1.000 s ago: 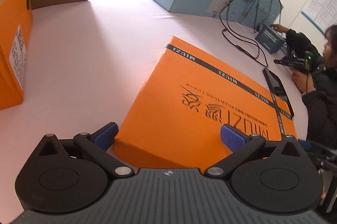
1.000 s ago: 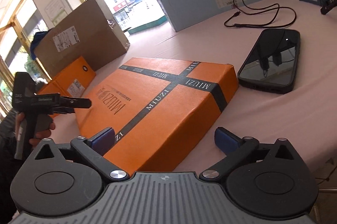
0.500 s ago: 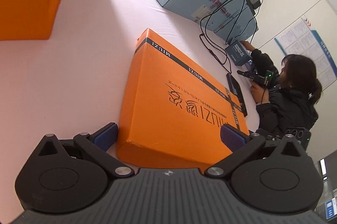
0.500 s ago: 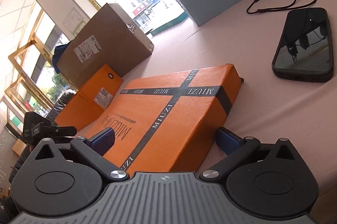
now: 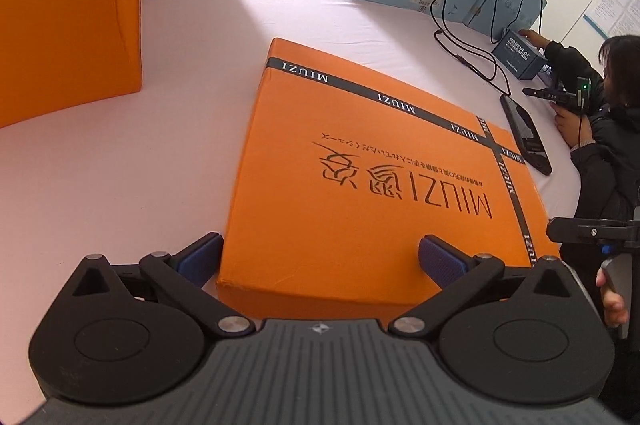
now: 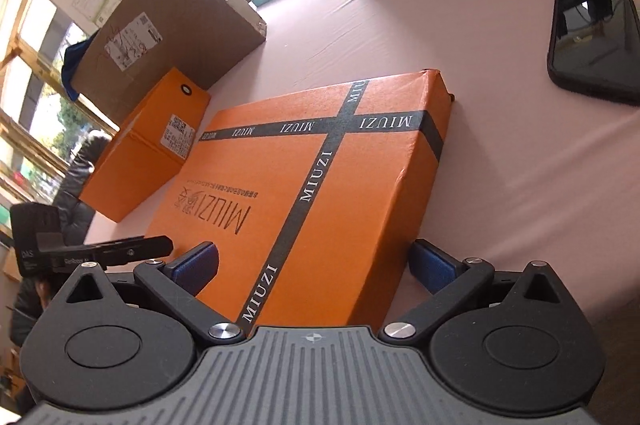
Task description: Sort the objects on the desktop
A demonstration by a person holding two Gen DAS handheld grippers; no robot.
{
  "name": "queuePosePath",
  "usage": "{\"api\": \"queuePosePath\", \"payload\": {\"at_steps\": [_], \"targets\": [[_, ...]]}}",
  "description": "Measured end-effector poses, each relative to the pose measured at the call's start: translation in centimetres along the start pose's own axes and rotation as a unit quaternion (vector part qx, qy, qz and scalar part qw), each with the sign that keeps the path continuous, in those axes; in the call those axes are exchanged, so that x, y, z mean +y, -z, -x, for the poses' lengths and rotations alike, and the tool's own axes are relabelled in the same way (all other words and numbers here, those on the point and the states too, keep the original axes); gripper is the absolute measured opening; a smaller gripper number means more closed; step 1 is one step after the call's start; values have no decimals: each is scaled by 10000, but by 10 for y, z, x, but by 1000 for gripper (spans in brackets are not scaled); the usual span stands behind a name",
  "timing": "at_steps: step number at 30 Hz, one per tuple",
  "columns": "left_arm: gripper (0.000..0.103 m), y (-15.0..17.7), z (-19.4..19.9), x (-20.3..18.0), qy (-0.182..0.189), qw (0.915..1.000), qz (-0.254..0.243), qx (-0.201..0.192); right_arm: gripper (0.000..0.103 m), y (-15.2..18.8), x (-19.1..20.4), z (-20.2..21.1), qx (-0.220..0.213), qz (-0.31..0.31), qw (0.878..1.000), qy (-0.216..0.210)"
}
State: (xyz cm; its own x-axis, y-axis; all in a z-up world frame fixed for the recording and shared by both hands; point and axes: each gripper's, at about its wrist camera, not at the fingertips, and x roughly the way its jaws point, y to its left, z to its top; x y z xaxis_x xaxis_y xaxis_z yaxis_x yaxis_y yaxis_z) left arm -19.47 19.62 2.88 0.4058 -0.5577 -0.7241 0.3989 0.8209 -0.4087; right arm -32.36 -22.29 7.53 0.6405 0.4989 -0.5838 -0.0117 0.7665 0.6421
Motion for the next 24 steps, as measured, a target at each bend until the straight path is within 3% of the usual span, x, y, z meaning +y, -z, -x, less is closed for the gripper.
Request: {"api": "queuePosePath", "payload": {"at_steps": [5, 9, 10, 11, 12, 15, 17, 20, 24], "targets": [[103, -2, 3, 17, 395, 9989, 246, -30, 103, -1, -27, 1, -392, -580, 9937, -877], [103, 3, 6, 26, 668, 9969, 382, -187, 103, -1, -17, -6, -501, -567, 9929, -913], [103, 3, 5, 30, 910, 9946, 467, -163, 101, 1, -13, -11, -439, -584, 9917, -1059], [103, 4, 3, 32, 1335, 9895, 557, -58, 77, 2, -8, -16, -378, -601, 9902, -1204], [103, 5, 2, 31, 1256, 9896, 701, -88, 64, 5, 0, -20, -436, -595, 9917, -1057], [103, 8, 6, 18, 644, 9943, 743, -418, 62, 6, 28, -21, -941, -77, 9929, -728], [103, 7, 5, 25, 766, 9911, 1002, -427, 60, 4, 40, -18, -1204, 276, 9903, -632], [103, 6, 4, 38, 1078, 9864, 1168, -425, 49, 0, 43, -17, -1232, 342, 9882, -847], [103, 12, 10, 40, 1127, 9844, 1202, -615, 43, -2, 51, -17, -1309, 571, 9836, -1103]]}}
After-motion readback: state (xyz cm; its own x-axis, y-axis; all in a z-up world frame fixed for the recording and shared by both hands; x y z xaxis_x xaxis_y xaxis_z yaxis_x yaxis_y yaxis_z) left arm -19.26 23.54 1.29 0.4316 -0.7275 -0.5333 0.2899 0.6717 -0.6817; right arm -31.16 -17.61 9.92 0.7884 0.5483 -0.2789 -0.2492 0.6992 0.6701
